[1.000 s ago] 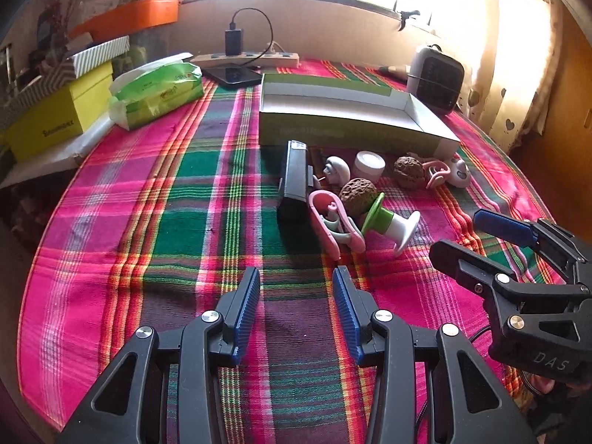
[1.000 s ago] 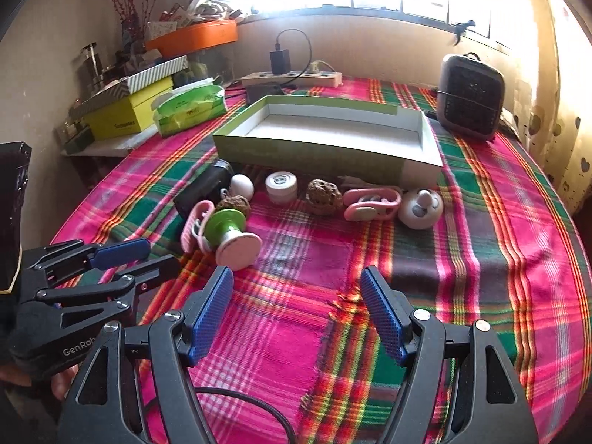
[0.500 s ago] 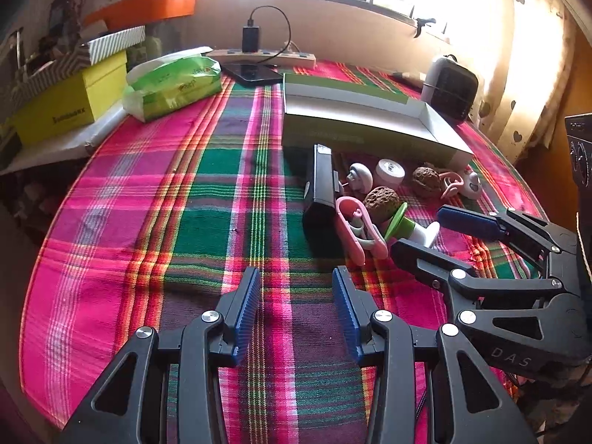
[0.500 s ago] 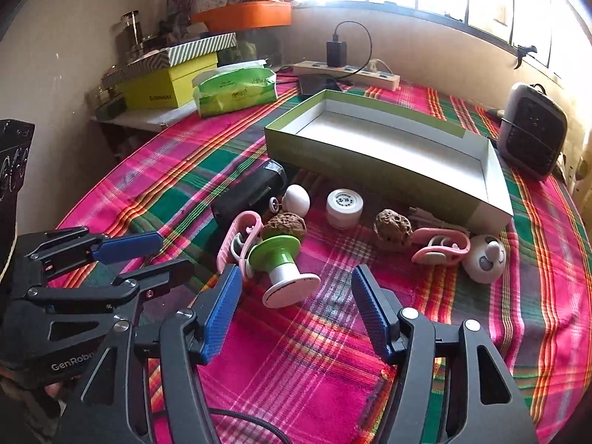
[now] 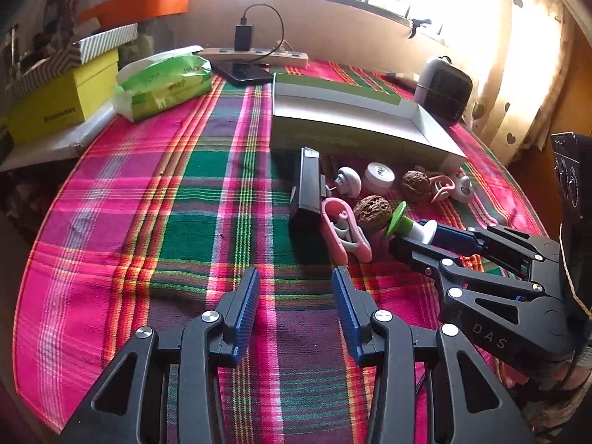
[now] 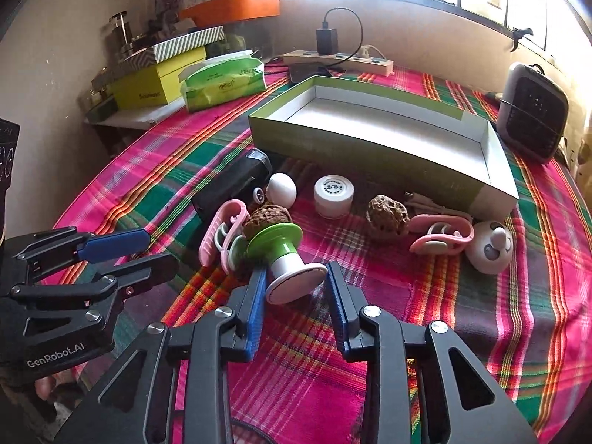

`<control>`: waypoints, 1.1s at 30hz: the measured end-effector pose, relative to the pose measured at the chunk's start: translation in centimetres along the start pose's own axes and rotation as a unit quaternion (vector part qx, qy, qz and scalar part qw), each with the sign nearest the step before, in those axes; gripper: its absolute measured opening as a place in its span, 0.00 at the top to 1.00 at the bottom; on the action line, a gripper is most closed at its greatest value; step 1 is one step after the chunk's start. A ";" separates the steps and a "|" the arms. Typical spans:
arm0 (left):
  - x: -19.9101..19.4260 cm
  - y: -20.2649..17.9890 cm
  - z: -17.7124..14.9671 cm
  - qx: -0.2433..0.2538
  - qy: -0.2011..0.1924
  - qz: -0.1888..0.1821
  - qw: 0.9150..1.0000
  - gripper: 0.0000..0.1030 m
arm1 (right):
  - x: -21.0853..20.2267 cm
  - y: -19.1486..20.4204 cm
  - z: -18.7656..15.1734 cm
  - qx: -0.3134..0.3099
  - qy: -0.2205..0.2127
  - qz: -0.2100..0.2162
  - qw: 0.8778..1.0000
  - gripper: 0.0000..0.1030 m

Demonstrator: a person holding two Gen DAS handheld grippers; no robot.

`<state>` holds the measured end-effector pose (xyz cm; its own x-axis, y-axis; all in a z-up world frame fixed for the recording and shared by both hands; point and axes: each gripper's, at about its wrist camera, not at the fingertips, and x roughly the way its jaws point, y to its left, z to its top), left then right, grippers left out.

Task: Organize objects
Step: 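Grasp the pink-and-white clip with the left tool while the right tool grasps the green-topped spool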

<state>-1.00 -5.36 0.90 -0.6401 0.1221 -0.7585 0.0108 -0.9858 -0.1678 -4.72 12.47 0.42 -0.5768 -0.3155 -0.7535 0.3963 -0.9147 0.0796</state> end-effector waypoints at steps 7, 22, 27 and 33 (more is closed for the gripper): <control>0.4 -1.5 0.7 0.011 0.000 -0.022 1.000 0.62 | -0.8 -1.4 -0.6 0.017 -0.007 -0.017 1.000 0.68; 2.6 -3.4 1.9 0.012 0.015 0.001 1.000 0.62 | -1.9 -3.5 -1.2 0.041 -0.018 -0.024 0.999 0.68; 2.7 -3.7 1.9 0.017 0.014 0.014 1.000 0.63 | -2.0 -3.9 -1.3 0.045 -0.019 -0.022 0.999 0.68; 2.7 -3.4 2.0 0.012 0.013 0.017 1.000 0.80 | -2.0 -4.0 -1.7 0.048 -0.017 -0.017 0.999 0.68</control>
<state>-4.31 -1.87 0.68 -0.6190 0.0920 -0.7800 0.0132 -0.9918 -0.1275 -3.93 17.20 0.49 -0.6139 -0.2907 -0.7339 0.3071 -0.9444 0.1172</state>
